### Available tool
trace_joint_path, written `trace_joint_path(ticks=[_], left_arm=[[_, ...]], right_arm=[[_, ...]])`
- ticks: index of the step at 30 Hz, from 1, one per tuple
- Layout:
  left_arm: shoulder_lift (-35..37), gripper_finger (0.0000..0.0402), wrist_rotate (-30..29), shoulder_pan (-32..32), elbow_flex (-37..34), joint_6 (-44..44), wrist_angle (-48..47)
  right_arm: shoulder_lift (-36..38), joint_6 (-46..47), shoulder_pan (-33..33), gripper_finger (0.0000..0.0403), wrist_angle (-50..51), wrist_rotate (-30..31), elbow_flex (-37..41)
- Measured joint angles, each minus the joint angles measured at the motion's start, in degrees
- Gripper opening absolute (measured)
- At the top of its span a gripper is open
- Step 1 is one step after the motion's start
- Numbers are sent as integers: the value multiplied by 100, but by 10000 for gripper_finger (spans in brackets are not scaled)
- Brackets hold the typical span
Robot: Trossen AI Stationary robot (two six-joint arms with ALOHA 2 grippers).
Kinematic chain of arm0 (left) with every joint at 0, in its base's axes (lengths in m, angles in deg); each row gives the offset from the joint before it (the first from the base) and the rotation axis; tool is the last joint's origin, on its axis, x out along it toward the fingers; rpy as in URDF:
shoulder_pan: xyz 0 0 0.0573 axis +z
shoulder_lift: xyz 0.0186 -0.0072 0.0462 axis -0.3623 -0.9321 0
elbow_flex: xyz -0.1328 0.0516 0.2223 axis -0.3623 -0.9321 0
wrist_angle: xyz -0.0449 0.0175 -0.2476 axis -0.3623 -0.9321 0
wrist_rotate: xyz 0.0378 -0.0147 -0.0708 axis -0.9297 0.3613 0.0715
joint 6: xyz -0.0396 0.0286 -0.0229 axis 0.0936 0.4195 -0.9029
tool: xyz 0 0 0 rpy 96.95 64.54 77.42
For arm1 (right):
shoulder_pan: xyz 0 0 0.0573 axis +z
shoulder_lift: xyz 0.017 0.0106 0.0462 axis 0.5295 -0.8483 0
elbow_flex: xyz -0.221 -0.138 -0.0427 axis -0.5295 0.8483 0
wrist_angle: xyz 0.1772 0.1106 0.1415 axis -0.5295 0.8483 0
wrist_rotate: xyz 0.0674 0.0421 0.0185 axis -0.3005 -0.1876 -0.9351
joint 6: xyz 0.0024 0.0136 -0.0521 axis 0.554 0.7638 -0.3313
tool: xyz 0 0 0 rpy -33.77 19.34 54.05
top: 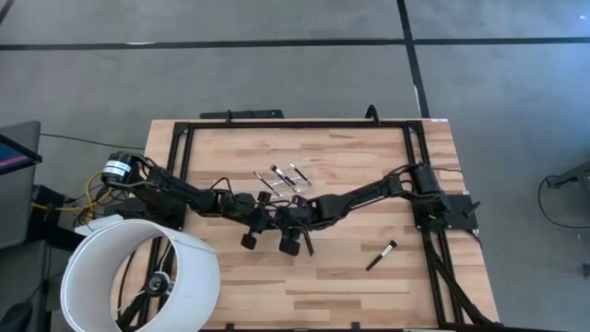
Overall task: Put items in baskets/containers
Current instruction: Put the black highlighter brush into the transparent organizer
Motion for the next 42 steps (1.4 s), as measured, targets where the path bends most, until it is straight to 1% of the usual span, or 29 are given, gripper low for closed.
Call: trace_joint_path(ticks=[8,14,17,21,24,30,34,39,42], left_arm=[[0,56,-7,0,-1,-4,-34],[-15,58,-18,0,-15,-28,-77],[-13,61,-12,0,-13,-30,-35],[19,78,-201,-2,16,-17,168],[117,95,-249,3,23,-17,124],[825,136,-243,4,7,-268,36],[1469,148,-233,1,-144,-452,48],[2089,147,-258,4,-526,-698,12],[2253,145,-350,4,-683,-800,-11]], right_arm=[[-86,1,0,53,-42,14,0],[-204,6,-2,33,-139,-50,-11],[-184,6,-6,32,-84,-50,-11],[-218,58,-40,37,63,-174,11],[-242,230,-36,38,254,-177,28],[-167,440,-25,36,319,-55,15],[155,473,62,38,653,549,15],[884,1000,234,36,1857,1795,11],[1319,1310,382,39,2321,2630,11]])
